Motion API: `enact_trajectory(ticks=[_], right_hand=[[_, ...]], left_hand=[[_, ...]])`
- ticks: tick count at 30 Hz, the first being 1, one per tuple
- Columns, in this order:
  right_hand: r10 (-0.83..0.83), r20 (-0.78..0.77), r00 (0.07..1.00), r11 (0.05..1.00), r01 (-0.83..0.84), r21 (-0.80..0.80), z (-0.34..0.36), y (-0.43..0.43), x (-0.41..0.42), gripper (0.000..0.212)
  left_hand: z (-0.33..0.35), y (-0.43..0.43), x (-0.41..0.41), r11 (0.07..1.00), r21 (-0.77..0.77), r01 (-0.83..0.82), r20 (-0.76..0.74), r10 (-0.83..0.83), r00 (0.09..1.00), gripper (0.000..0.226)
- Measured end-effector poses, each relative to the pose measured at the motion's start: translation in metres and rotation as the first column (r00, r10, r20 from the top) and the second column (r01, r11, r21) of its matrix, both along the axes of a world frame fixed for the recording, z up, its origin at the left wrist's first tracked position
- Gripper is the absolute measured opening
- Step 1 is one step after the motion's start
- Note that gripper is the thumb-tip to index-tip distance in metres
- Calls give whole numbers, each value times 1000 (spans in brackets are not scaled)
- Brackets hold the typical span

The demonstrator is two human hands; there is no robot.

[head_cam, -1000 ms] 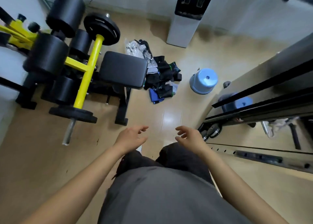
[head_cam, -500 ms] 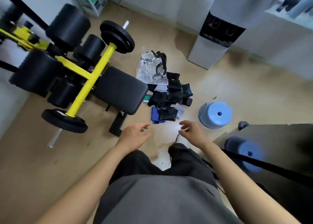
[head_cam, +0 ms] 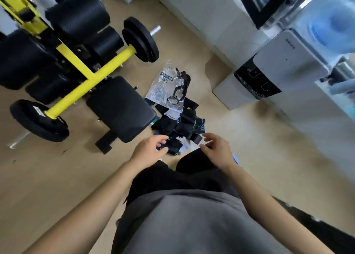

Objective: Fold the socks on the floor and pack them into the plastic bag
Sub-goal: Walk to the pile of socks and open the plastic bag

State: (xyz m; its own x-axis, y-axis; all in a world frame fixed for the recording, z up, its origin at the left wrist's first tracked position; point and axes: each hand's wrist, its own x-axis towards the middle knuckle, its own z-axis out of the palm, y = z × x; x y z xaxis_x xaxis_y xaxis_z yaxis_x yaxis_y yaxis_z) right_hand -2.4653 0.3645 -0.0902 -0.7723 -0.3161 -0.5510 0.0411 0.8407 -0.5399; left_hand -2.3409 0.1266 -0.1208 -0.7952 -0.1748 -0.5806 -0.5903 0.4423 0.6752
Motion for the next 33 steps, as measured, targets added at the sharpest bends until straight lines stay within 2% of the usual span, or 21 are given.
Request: enact_trajectory(ticks=[3, 8, 14, 20, 25, 33], right_hand=[[135, 0, 991, 990, -135, 41, 1, -11, -42, 41], [314, 38, 949, 949, -315, 24, -23, -28, -121, 43], [585, 87, 806, 811, -584, -42, -102, -41, -221, 43], [750, 165, 640, 656, -751, -74, -186, -22, -292, 40], [806, 167, 568, 579, -815, -21, -283, -2, -303, 39], [831, 215, 514, 520, -854, 33, -509, 0, -267, 42]], left_hand=[[-12, 1, -32, 1000, -10, -5, -20, 5, 1000, 42], [-35, 15, -83, 994, -30, -103, -47, 101, 994, 41], [-81, 57, -145, 946, -125, -300, 0, 302, 953, 43], [-144, 129, -186, 831, -131, -541, 62, 551, 832, 43], [-239, 169, -191, 742, -123, -659, 89, 669, 738, 41], [-471, 198, -166, 594, -80, -800, 149, 801, 580, 41]])
